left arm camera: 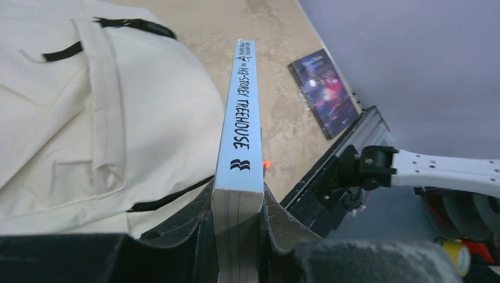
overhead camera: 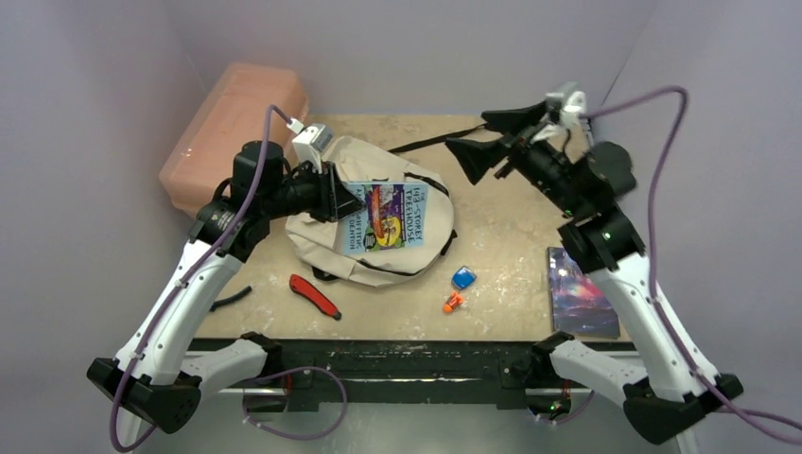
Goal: Pack the student bag
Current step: Pick up the book from the center of the board.
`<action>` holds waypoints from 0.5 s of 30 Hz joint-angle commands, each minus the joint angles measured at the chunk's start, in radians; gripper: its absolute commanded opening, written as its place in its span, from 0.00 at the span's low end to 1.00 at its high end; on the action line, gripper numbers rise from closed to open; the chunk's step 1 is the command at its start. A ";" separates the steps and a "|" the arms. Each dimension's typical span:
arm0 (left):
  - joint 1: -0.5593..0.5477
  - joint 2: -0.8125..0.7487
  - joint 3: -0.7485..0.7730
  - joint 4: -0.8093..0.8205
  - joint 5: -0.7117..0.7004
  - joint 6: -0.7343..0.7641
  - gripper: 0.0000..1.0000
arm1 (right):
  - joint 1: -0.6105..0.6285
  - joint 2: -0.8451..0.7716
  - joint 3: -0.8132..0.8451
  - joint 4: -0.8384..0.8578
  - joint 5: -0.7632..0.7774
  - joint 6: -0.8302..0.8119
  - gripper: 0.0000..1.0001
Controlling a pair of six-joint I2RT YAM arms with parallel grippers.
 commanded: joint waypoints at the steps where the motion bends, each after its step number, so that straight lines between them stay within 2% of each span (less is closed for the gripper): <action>1: 0.021 -0.036 0.012 0.271 0.284 -0.086 0.00 | -0.037 0.132 -0.054 -0.179 -0.162 0.188 0.99; 5: 0.023 -0.036 0.001 0.355 0.442 -0.090 0.00 | -0.125 0.090 -0.195 0.041 -0.438 0.261 0.99; 10: 0.025 -0.045 0.002 0.385 0.547 -0.080 0.00 | -0.170 0.155 -0.217 0.123 -0.753 0.321 0.99; 15: 0.027 -0.042 0.013 0.447 0.566 -0.125 0.00 | -0.166 0.149 -0.288 0.212 -0.906 0.407 0.99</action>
